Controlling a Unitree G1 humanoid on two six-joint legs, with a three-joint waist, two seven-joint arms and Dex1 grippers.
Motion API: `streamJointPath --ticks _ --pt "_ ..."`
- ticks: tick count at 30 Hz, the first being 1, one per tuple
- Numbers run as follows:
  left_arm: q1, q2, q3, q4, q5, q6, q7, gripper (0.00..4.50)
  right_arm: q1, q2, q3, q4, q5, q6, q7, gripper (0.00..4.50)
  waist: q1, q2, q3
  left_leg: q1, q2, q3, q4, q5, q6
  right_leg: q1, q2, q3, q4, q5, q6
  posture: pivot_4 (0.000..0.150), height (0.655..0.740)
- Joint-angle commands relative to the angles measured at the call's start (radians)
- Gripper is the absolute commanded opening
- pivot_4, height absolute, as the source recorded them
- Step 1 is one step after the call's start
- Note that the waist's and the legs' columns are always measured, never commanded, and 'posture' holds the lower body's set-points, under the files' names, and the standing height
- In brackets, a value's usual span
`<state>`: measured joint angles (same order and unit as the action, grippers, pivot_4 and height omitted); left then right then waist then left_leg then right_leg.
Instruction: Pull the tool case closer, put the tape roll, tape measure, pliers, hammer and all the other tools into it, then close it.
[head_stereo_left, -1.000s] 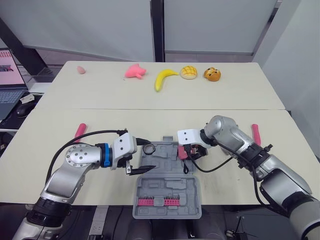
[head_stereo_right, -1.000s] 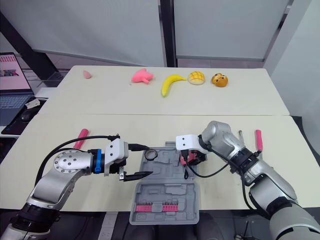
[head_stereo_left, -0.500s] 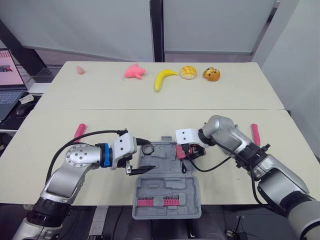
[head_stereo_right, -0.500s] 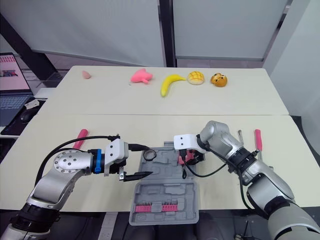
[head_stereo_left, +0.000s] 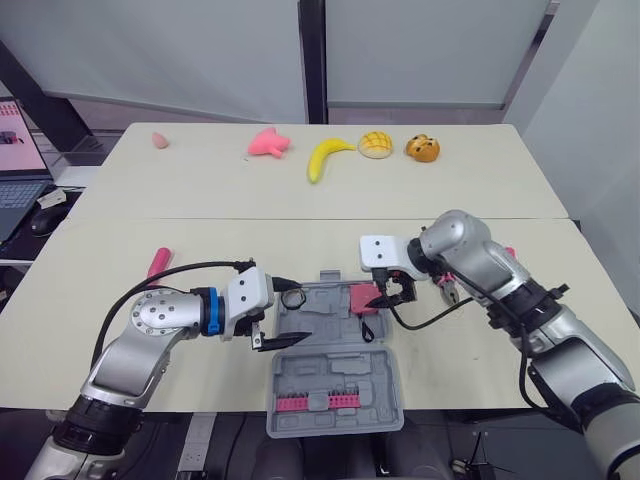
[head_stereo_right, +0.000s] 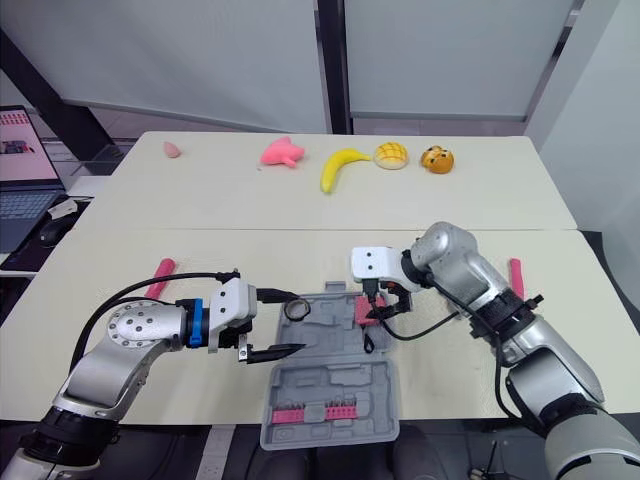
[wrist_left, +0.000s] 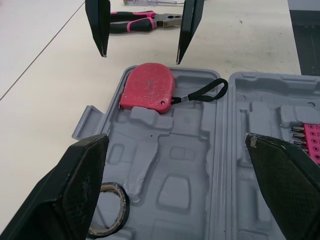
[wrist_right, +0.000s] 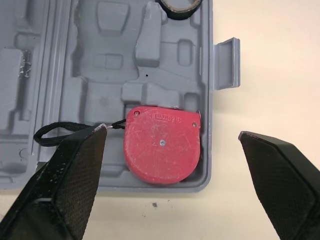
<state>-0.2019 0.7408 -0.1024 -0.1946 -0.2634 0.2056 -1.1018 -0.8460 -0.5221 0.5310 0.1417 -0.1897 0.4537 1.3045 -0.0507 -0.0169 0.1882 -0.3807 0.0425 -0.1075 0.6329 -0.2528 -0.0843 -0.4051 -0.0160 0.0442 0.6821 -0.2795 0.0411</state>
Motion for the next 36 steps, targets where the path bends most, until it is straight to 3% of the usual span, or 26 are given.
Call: streamJointPath --ticks 1,7,20,36 --pt "0.001 0.003 0.015 -0.018 -0.009 -0.014 0.0 4.5 0.032 -0.011 -0.029 -0.052 0.025 -0.011 -0.016 3.21 -0.001 0.0 0.0 0.0 0.0 0.0 0.0 0.0 0.0 0.0 0.0 0.0 0.0 0.0 0.0 0.15 0.74" --pt "-0.002 0.003 0.016 -0.015 -0.011 -0.013 -0.002 4.5 0.053 0.005 -0.031 -0.043 0.034 -0.025 -0.057 1.78 -0.005 0.0 0.0 0.0 0.0 0.0 0.0 0.0 0.0 0.0 0.0 0.0 0.0 0.0 0.0 0.15 0.74" --pt "-0.009 -0.003 0.025 -0.005 -0.032 -0.013 -0.007 4.5 0.169 0.077 -0.156 0.119 0.139 -0.214 -0.201 1.78 -0.006 0.0 0.0 0.0 0.0 0.0 0.0 0.0 0.0 0.0 0.0 0.0 0.0 0.0 0.0 0.15 0.74" --pt "-0.02 0.008 0.027 0.0 -0.029 -0.01 -0.011 4.5 0.168 0.066 -0.056 0.275 0.028 -0.169 -0.198 1.78 -0.006 0.0 -0.001 0.001 0.0 0.0 0.0 0.0 0.0 0.001 0.0 0.001 0.0 0.0 0.0 0.15 0.74"
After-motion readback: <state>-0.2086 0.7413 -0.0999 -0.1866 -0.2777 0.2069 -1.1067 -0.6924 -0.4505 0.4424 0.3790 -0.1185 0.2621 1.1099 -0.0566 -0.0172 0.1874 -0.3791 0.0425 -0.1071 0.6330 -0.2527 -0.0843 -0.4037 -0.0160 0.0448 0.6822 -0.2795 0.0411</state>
